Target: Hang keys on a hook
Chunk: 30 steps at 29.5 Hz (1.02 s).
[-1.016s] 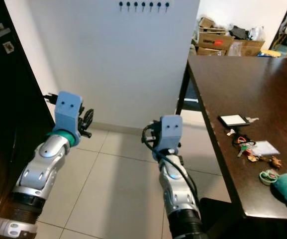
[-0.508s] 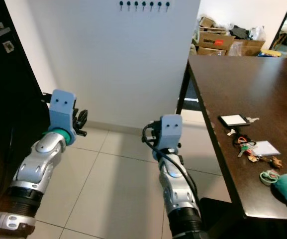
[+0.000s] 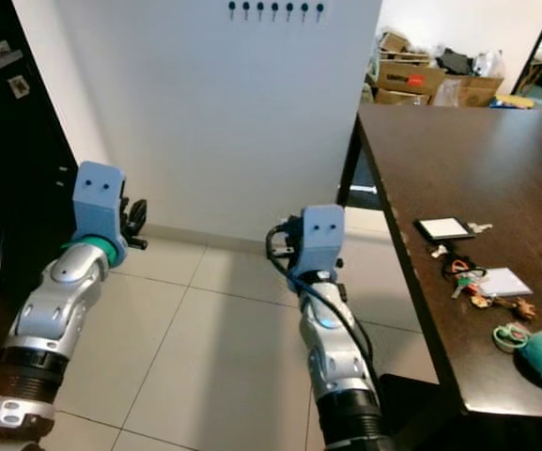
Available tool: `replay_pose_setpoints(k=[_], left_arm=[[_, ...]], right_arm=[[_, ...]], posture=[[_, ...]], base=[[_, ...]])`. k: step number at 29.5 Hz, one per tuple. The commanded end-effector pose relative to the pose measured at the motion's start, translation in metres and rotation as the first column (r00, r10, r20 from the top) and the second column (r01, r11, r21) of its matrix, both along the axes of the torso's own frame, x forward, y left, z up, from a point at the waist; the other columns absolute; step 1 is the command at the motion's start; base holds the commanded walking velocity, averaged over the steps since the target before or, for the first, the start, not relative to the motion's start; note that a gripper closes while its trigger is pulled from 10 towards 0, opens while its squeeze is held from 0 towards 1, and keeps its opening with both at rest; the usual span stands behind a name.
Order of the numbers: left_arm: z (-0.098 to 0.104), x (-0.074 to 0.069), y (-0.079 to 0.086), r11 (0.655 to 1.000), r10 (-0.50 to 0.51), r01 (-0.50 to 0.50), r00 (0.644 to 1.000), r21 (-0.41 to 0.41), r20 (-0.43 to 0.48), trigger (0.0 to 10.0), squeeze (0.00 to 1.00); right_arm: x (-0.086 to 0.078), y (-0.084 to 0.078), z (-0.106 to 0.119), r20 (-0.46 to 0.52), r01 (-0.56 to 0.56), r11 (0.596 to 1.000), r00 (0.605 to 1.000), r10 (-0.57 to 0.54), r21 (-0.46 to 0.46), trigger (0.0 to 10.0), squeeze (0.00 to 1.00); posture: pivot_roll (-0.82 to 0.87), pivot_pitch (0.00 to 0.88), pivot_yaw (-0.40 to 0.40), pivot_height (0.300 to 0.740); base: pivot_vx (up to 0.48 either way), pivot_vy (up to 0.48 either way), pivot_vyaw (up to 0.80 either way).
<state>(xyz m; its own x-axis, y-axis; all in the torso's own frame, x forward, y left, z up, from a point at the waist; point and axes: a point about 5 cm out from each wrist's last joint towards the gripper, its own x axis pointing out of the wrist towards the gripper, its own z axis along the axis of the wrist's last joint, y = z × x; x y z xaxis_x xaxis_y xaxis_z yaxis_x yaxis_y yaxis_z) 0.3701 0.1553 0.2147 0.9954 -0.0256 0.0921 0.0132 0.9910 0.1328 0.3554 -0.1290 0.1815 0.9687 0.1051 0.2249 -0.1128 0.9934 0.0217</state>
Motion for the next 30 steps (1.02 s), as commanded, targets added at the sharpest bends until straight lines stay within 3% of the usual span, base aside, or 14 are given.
replay_pose_setpoints(k=[1, 4, 6, 10, 12, 13, 14, 15, 17, 20, 22, 30], left_arm=[[-0.001, -0.002, 0.001, 1.0, -0.003, 0.003, 1.0, 0.012, 0.008, 10.0, 0.0], [0.0, -0.003, 0.0, 1.0, -0.018, 0.018, 1.0, 0.008, 0.014, 10.0, 0.0], [0.001, -0.004, -0.001, 1.0, -0.027, 0.027, 1.0, 0.004, 0.012, 10.0, 0.0], [0.0, -0.009, 0.003, 1.0, -0.006, 0.006, 1.0, 0.015, 0.001, 10.0, 0.0], [-0.002, -0.013, 0.006, 0.999, 0.007, -0.007, 1.0, 0.047, 0.002, 10.0, 0.0], [-0.005, -0.018, 0.009, 0.991, 0.039, -0.041, 0.999, 0.131, 0.024, 10.0, 0.0], [-0.005, -0.018, 0.009, 0.991, 0.039, -0.041, 0.999, 0.131, 0.024, 10.0, 0.0], [-0.008, -0.025, 0.012, 0.977, 0.065, -0.074, 0.997, 0.202, 0.051, 10.0, 0.0], [-0.013, -0.032, 0.018, 0.961, 0.101, -0.114, 0.993, 0.251, 0.065, 10.0, 0.0], [-0.017, -0.035, 0.024, 0.955, 0.142, -0.155, 0.988, 0.254, 0.067, 10.0, 0.0], [-0.021, -0.04, 0.036, 0.946, 0.249, -0.251, 0.968, 0.205, 0.033, 10.0, 0.0], [-0.018, -0.049, 0.032, 0.957, 0.21, -0.213, 0.977, 0.199, 0.038, 10.0, 0.0]], right_arm=[[-0.001, -0.002, 0.0, 0.009, -0.004, 1.0, 1.0, 0.003, 0.005, 10.0, 0.0], [-0.001, -0.005, 0.0, 0.014, 0.008, 1.0, 1.0, -0.008, -0.003, 10.0, 0.0], [-0.004, -0.019, 0.006, 0.045, 0.063, 0.998, 0.997, -0.063, -0.008, 10.0, 0.0], [-0.008, -0.027, 0.009, 0.047, 0.077, 0.997, 0.996, -0.076, -0.011, 10.0, 0.0], [-0.011, -0.028, 0.008, 0.043, 0.067, 0.998, 0.997, -0.066, -0.021, 10.0, 0.0], [-0.013, -0.03, 0.004, 0.027, 0.062, 0.998, 0.998, -0.061, -0.032, 10.0, 0.0], [-0.013, -0.03, 0.004, 0.027, 0.062, 0.998, 0.998, -0.061, -0.032, 10.0, 0.0], [-0.015, -0.03, 0.002, 0.017, 0.058, 0.998, 0.998, -0.058, -0.033, 10.0, 0.0], [-0.016, -0.03, 0.001, 0.013, 0.052, 0.998, 0.999, -0.052, -0.036, 10.0, 0.0], [-0.016, -0.028, 0.002, 0.014, 0.041, 0.998, 0.999, -0.04, -0.04, 10.0, 0.0], [-0.017, -0.028, 0.002, 0.016, 0.033, 0.998, 0.999, -0.032, -0.051, 10.0, 0.0], [-0.022, -0.033, 0.003, 0.007, 0.019, 0.996, 1.0, -0.019, -0.087, 10.0, 0.0]], posture=[[0.0, 0.0, 0.076, 0.74], [0.0, 0.0, 0.077, 0.74], [0.0, 0.0, 0.085, 0.74], [0.0, 0.0, 0.092, 0.74], [0.0, 0.009, 0.087, 0.74], [0.01, 0.006, 0.082, 0.74], [0.01, 0.006, 0.082, 0.74], [0.01, 0.013, 0.079, 0.74], [0.0, 0.021, 0.071, 0.74], [0.0, 0.021, 0.071, 0.74], [-0.01, 0.029, 0.068, 0.74], [-0.03, 0.043, 0.037, 0.74]], base=[[0.0, 0.0, 0.0], [0.0, 0.0, 0.0], [0.0, 0.0, 0.0], [0.0, 0.0, 0.0], [0.0, 0.0, 0.0], [0.0, 0.0, 0.0], [0.0, 0.0, 0.0], [0.0, 0.0, 0.0], [0.0, 0.0, 0.0], [0.0, 0.0, 0.0], [0.0, 0.0, 0.0], [0.0, 0.0, 0.0]])
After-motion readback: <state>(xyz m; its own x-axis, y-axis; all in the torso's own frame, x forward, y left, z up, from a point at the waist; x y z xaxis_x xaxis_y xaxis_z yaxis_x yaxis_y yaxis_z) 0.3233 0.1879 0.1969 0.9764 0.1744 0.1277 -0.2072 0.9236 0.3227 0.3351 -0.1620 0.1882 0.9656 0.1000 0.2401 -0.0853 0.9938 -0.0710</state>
